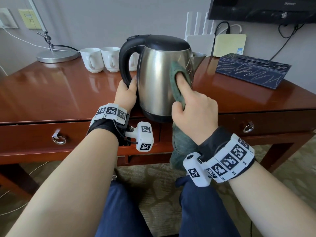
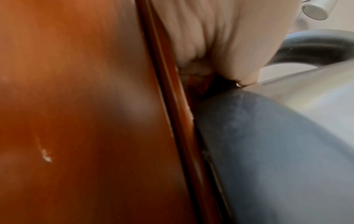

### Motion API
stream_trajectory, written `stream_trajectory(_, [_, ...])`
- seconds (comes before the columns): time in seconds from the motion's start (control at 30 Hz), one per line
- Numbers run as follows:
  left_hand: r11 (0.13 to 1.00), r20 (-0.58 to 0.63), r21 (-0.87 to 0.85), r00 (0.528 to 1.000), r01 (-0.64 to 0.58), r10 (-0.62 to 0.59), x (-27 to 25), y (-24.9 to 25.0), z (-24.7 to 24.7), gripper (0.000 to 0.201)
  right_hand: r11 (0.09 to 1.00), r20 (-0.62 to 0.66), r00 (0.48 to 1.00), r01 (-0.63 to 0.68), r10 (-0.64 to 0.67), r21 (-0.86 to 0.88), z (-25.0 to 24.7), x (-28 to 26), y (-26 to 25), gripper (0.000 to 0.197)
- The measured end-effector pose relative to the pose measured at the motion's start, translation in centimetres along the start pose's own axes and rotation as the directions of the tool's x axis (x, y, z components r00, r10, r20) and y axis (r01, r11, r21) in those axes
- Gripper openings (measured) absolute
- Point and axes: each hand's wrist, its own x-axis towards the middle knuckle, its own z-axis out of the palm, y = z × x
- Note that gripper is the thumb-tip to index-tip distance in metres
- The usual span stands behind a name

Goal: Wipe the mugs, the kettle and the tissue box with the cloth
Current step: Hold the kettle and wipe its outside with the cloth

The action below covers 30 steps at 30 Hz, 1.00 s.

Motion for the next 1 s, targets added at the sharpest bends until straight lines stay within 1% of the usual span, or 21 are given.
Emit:
stream_trajectory(0.07, [1.000, 0.002, -0.008, 1.000, 0.005, -0.005, 0.0, 0.0, 0.0, 0.055, 0.999, 0.033, 0.998, -0.048, 0.047, 0.011, 0.0, -0.4, 0.5, 0.066])
stream_trajectory(0.13, [1.000, -0.002, 0.002, 1.000, 0.004, -0.004, -0.1, 0.1, 0.0, 0.051, 0.998, 0.062, 0.996, -0.066, 0.065, 0.018, 0.2, -1.0, 0.9, 0.066])
stream_trajectory(0.23, [1.000, -0.015, 0.009, 1.000, 0.007, -0.007, -0.2, 0.2, 0.1, 0.047, 0.998, 0.083, 0.995, -0.054, 0.051, 0.038, 0.7, -2.1, 0.8, 0.063])
stream_trajectory(0.37, [1.000, -0.018, -0.003, 1.000, 0.017, -0.017, -0.3, 0.3, 0.2, 0.046, 0.999, 0.094, 0.996, 0.002, -0.006, 0.045, 1.1, -2.6, 0.2, 0.060])
stream_trajectory(0.47, [1.000, -0.018, -0.003, 1.000, 0.014, -0.014, -0.4, 0.3, 0.1, 0.047, 0.998, 0.069, 0.996, 0.055, -0.056, 0.011, 1.0, -1.9, -0.1, 0.061])
stream_trajectory(0.63, [1.000, -0.002, -0.010, 1.000, 0.020, -0.020, -0.5, 0.4, 0.0, 0.049, 0.994, -0.028, 0.994, 0.101, -0.102, -0.032, 0.0, 0.4, -0.6, 0.063])
stream_trajectory(0.73, [1.000, 0.012, -0.019, 1.000, 0.019, -0.019, -0.5, 0.4, 0.0, 0.053, 0.997, -0.061, 0.995, 0.072, -0.074, -0.034, -0.6, 1.6, -0.6, 0.068])
stream_trajectory(0.8, [0.999, 0.019, -0.016, 0.999, 0.029, -0.028, -0.5, 0.4, 0.0, 0.055, 0.999, -0.029, 0.999, 0.025, -0.026, -0.025, -1.1, 2.2, -0.4, 0.070])
stream_trajectory(0.83, [0.999, 0.020, -0.016, 0.999, 0.034, -0.033, -0.6, 0.5, -0.1, 0.054, 1.000, -0.002, 1.000, -0.002, 0.002, -0.021, -1.4, 2.3, -0.2, 0.071])
stream_trajectory(0.9, [0.999, 0.017, -0.026, 0.999, 0.035, -0.035, -0.8, 0.7, 0.0, 0.044, 0.999, 0.029, 0.999, -0.043, 0.044, -0.007, -1.5, 2.3, 0.1, 0.072])
stream_trajectory(1.0, [0.999, -0.004, -0.039, 0.999, 0.034, -0.034, -1.0, 0.9, 0.1, 0.035, 0.998, 0.012, 0.998, -0.058, 0.058, 0.027, -1.1, 1.7, 0.2, 0.072])
